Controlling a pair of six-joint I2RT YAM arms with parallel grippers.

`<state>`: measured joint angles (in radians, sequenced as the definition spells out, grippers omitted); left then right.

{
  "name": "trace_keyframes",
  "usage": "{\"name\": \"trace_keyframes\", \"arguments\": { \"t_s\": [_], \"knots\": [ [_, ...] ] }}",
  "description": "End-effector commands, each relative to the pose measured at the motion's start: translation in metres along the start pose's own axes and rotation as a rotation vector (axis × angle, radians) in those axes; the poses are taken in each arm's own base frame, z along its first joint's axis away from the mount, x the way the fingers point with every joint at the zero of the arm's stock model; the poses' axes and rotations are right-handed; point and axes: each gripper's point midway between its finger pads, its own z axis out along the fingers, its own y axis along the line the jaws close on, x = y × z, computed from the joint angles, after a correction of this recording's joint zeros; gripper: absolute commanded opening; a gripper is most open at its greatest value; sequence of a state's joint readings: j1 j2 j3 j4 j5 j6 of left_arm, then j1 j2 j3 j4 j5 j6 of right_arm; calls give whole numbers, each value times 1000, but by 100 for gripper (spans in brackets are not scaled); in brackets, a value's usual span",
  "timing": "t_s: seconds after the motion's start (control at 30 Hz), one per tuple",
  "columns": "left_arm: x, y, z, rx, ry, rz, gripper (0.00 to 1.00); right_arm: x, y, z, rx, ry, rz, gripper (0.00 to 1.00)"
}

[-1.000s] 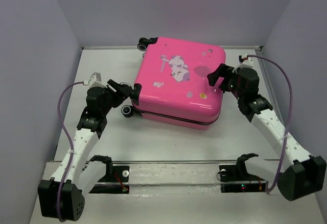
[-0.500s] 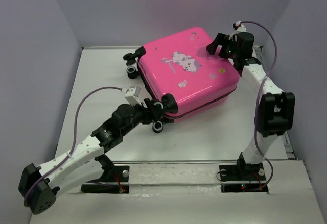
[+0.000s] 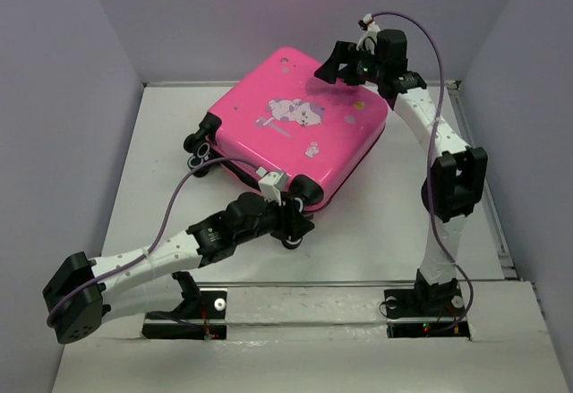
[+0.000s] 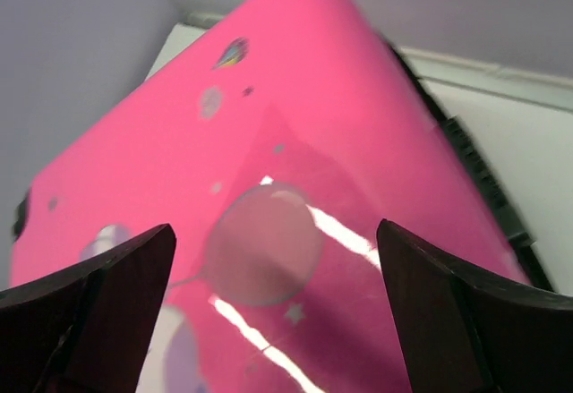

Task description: Pack the luggage

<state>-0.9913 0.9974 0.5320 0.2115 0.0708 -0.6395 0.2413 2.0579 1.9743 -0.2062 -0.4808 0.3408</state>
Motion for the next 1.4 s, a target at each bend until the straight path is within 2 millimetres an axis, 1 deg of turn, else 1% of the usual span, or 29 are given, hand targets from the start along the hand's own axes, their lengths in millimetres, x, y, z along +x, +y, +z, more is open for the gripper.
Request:
{"name": "trace_keyframes", "arguments": {
  "t_s": [0.0,0.03,0.07,0.13,0.17,0.23,0.27,0.33,0.37,0.4,0.43,0.47,0.5,0.53,0.57,0.6,0.63,0.67,0.77,0.8,0.83,0.87,0.9,0.97,1.03,1.07,1.1,1.23,1.37],
  "knots": [
    [-55,-25,0,54,-182,10,6,-32,127,-78,-231,5,-53,100],
    [-64,-23,-1,31,-215,7,6,-25,121,-85,-195,6,-60,100],
    [-67,-23,-4,26,-227,9,6,-26,121,-96,-174,-10,-94,99],
    [-72,-23,-6,17,-242,11,6,-18,120,-119,-130,-27,-114,97],
    [-75,-23,-9,5,-253,13,6,0,116,-141,-87,-39,-109,90],
    [-81,-19,-12,-18,-280,10,6,28,112,-161,-63,-52,-84,77],
    [-84,-19,-16,-22,-295,10,6,65,112,-179,-74,-57,-60,56],
    [-89,-14,-20,-53,-325,13,6,105,110,-194,-76,-54,-18,43],
    [-88,-10,-22,-70,-329,12,11,113,125,-210,-121,-98,-27,38],
    [-91,-9,-25,-75,-340,13,18,160,110,-208,-103,-22,18,38],
    [-92,-7,-27,-86,-345,22,24,174,111,-211,-109,-12,30,38],
    [-93,-5,-28,-97,-347,26,35,183,112,-218,-108,-17,34,40],
    [-94,-4,-29,-102,-351,28,41,199,115,-220,-120,9,45,43],
    [-94,-3,-30,-109,-353,31,46,223,107,-221,-108,53,65,47],
    [-96,-2,-31,-115,-360,39,55,231,104,-221,-104,57,73,54],
    [-96,-1,-30,-119,-362,41,58,240,103,-221,-108,72,83,58],
    [-98,0,-30,-126,-368,43,61,256,96,-220,-93,102,95,61],
    [-100,-1,-30,-128,-372,45,64,259,94,-219,-95,104,100,63],
    [-101,-4,-27,-123,-366,58,71,274,91,-211,-110,120,104,63],
    [-101,-4,-27,-120,-363,63,73,269,92,-207,-122,91,93,63],
    [-101,-5,-27,-117,-362,65,75,269,91,-205,-127,85,84,63],
    [-101,-6,-27,-110,-361,67,77,275,90,-200,-130,98,82,63],
    [-101,-7,-28,-105,-360,69,80,269,92,-196,-149,66,66,62],
    [-99,-6,-29,-104,-360,73,83,268,95,-188,-179,46,41,61],
    [-99,-5,-31,-105,-365,72,83,275,88,-178,-164,65,33,60],
    [-100,-4,-31,-108,-367,73,83,272,93,-177,-176,60,22,59],
    [-99,-3,-31,-113,-363,74,83,273,89,-169,-170,73,11,59],
    [-98,-1,-29,-128,-350,84,79,278,92,-157,-184,94,-10,58],
    [-99,1,-29,-135,-352,86,62,278,94,-154,-187,92,-25,56]
  ]
}}
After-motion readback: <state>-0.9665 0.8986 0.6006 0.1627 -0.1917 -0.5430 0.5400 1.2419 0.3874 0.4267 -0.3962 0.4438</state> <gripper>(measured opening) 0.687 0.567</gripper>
